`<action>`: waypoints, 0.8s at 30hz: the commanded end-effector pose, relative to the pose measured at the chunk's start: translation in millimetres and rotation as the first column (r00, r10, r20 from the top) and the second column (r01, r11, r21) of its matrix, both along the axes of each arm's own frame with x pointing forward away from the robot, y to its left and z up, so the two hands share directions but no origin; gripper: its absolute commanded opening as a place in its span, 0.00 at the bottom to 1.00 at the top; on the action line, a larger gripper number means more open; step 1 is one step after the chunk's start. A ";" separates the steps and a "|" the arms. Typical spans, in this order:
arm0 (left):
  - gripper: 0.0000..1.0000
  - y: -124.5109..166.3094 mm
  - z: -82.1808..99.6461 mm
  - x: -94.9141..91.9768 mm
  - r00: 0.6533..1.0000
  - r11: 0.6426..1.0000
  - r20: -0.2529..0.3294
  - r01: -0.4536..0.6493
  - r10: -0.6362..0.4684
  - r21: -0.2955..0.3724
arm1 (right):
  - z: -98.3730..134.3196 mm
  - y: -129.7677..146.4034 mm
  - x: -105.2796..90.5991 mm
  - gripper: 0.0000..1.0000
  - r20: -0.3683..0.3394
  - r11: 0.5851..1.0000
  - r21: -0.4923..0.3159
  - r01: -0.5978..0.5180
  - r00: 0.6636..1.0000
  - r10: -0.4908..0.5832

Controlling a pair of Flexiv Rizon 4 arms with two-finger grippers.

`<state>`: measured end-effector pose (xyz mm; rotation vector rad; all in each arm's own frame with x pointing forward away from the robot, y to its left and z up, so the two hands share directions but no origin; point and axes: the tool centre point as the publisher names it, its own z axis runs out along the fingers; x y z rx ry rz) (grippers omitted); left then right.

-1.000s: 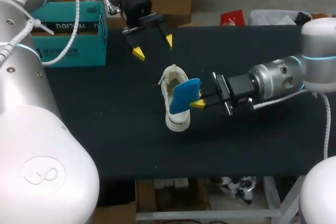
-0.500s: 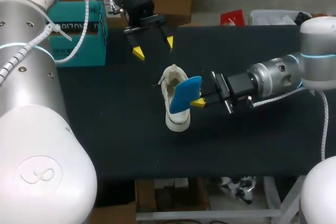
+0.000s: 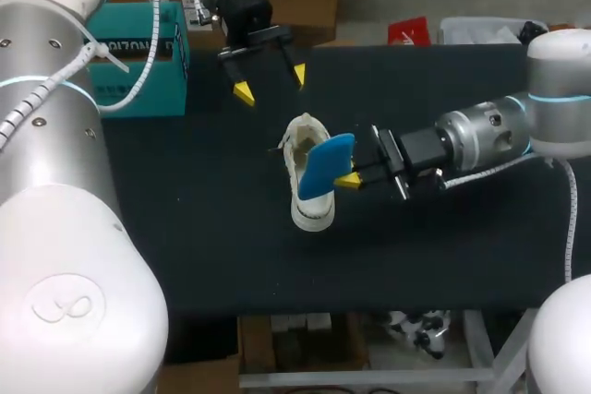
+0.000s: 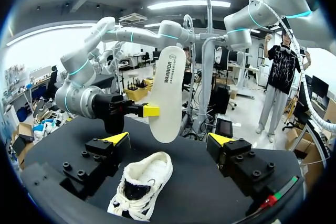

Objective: Open the shoe tongue, take the insole out of the shoe, put the insole back into the shoe, and pack the shoe into the shoebox

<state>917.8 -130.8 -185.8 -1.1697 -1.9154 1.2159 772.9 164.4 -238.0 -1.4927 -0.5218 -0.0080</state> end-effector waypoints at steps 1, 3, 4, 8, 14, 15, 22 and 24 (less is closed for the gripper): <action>1.00 0.0 -1.4 6.8 1.000 1.000 -0.013 0.009 -0.009 -0.002 | -0.6 -0.6 0.8 0.00 -0.002 1.000 0.002 -0.003 1.000 0.003; 1.00 0.0 -1.4 6.8 1.000 1.000 -0.013 0.009 -0.009 -0.002 | -0.6 -0.6 0.8 0.00 -0.002 1.000 0.002 -0.003 1.000 0.003; 1.00 0.2 -1.0 1.7 1.000 0.999 -0.005 -0.027 0.027 -0.021 | -0.6 -0.6 0.8 0.00 -0.002 1.000 0.002 -0.003 1.000 0.003; 1.00 5.8 -4.7 -21.5 0.988 0.985 0.026 -0.148 0.150 -0.088 | -4.5 5.0 4.7 0.00 0.014 0.998 0.010 0.061 0.998 -0.061; 1.00 15.5 -6.6 -52.1 0.954 0.946 0.067 -0.280 0.293 -0.162 | -3.0 9.9 6.0 0.00 0.052 0.986 0.008 0.165 0.985 -0.165; 1.00 16.4 -7.0 -56.7 0.945 0.939 0.082 -0.301 0.317 -0.167 | -2.7 10.6 5.3 0.00 0.061 0.983 0.012 0.182 0.981 -0.183; 1.00 14.1 -11.2 -80.4 0.861 0.853 0.129 -0.449 0.493 -0.264 | -6.5 11.5 6.8 0.00 0.090 0.963 0.019 0.270 0.959 -0.270; 1.00 12.8 -14.8 -84.9 0.830 0.823 0.134 -0.493 0.542 -0.282 | -8.1 10.4 8.2 0.00 0.083 0.964 0.036 0.264 0.960 -0.266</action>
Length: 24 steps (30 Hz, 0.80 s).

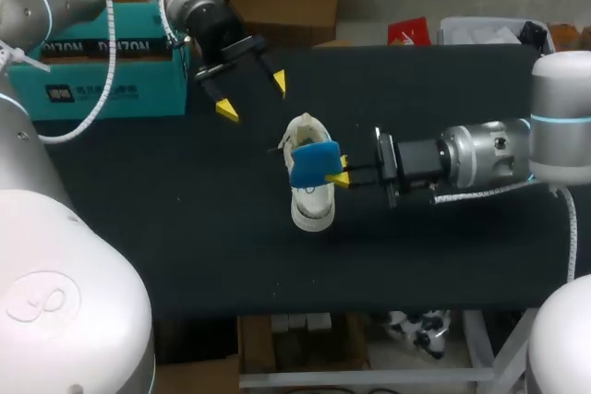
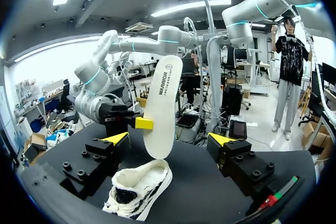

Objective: Open the shoe tongue, take the insole out of the shoe, put the insole back into the shoe, and pack the shoe into the shoebox

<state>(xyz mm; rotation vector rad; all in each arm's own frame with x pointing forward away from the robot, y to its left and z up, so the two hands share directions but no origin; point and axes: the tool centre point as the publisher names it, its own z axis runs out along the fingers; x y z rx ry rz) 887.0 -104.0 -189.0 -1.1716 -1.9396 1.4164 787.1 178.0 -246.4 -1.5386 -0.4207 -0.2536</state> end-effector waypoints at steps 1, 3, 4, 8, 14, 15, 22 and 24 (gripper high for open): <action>1.00 -14.8 -13.5 -54.5 0.863 0.876 0.156 -0.464 0.480 -0.129 | -0.5 -3.7 -5.5 0.00 0.006 0.999 0.016 0.049 0.999 -0.049; 1.00 -16.3 -16.1 -57.1 0.842 0.854 0.154 -0.496 0.517 -0.156 | -2.2 -4.5 -4.2 0.00 0.009 0.999 0.025 0.046 0.999 -0.046; 1.00 -17.3 -17.4 -57.8 0.826 0.841 0.165 -0.518 0.540 -0.158 | -3.2 -5.3 -3.4 0.00 0.016 0.998 0.028 0.058 0.998 -0.059; 1.00 -17.4 -19.0 -60.3 0.785 0.793 0.144 -0.568 0.603 -0.221 | -8.8 -5.8 0.8 0.00 0.036 0.997 0.032 0.077 0.996 -0.078; 1.00 -16.8 -21.3 -62.6 0.747 0.753 0.140 -0.607 0.650 -0.256 | -16.2 -5.1 8.6 0.00 0.068 0.993 0.030 0.115 0.991 -0.117; 1.00 -15.5 -21.4 -62.8 0.736 0.742 0.141 -0.617 0.662 -0.264 | -16.8 -5.2 9.9 0.00 0.071 0.993 0.030 0.118 0.990 -0.120; 1.00 -5.6 -23.6 -65.0 0.654 0.660 0.152 -0.671 0.742 -0.338 | -18.2 -5.2 13.4 0.00 0.108 0.985 0.029 0.171 0.979 -0.173; 1.00 -3.8 -27.2 -64.4 0.612 0.619 0.152 -0.695 0.776 -0.367 | -19.2 -5.4 14.8 0.00 0.116 0.982 0.024 0.186 0.975 -0.188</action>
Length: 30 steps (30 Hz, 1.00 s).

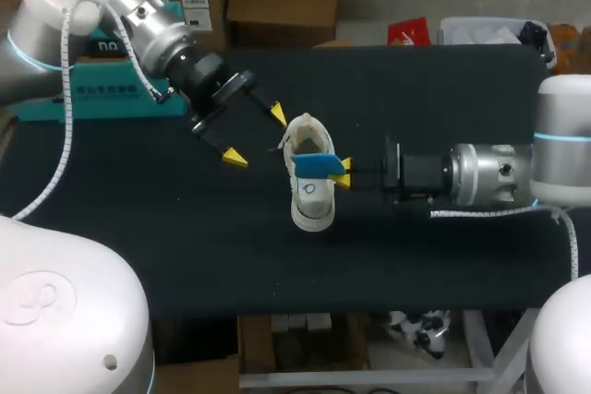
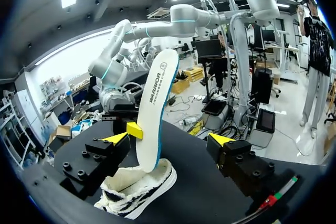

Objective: Open the shoe tongue, take the insole out of the shoe, put the insole back into the shoe, and pack the shoe into the shoebox

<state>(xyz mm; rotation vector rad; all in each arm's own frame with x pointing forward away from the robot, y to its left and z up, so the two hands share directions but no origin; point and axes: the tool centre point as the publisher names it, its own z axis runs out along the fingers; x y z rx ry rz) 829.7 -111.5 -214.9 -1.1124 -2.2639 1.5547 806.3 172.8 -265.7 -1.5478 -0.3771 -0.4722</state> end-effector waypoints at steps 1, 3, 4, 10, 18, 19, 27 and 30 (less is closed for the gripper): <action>1.00 4.7 -2.7 -5.6 0.806 0.785 0.077 -0.542 0.586 -0.300 | -0.6 -0.3 -3.8 0.00 0.009 1.000 0.002 0.018 1.000 -0.018; 1.00 7.2 -3.9 0.2 0.792 0.772 0.052 -0.574 0.608 -0.273 | -2.2 -1.0 -2.4 0.00 0.010 1.000 0.004 0.020 1.000 -0.020; 1.00 7.2 -3.9 0.2 0.792 0.772 0.052 -0.574 0.608 -0.273 | -2.9 -1.6 -1.3 0.00 0.005 1.000 0.012 0.012 1.000 -0.013; 1.00 7.2 -3.9 0.2 0.792 0.772 0.052 -0.574 0.608 -0.273 | -3.2 -2.2 6.0 0.00 -0.015 1.000 0.007 -0.004 1.000 0.004; 1.00 -7.5 -16.9 -10.0 0.775 0.760 0.088 -0.580 0.626 -0.294 | -12.6 1.6 21.7 0.00 0.007 1.000 0.015 0.011 1.000 -0.011; 1.00 -11.0 -21.4 -11.5 0.766 0.755 0.104 -0.585 0.634 -0.298 | -13.5 2.0 22.6 0.00 0.009 1.000 0.013 0.021 1.000 -0.021; 1.00 -25.3 -44.6 -11.6 0.748 0.747 0.155 -0.577 0.646 -0.329 | -18.7 3.5 25.5 0.00 0.035 0.997 -0.004 0.081 0.996 -0.081; 1.00 -27.1 -50.7 -7.3 0.740 0.743 0.161 -0.584 0.653 -0.328 | -23.1 3.4 28.5 0.00 0.034 0.995 -0.004 0.097 0.995 -0.097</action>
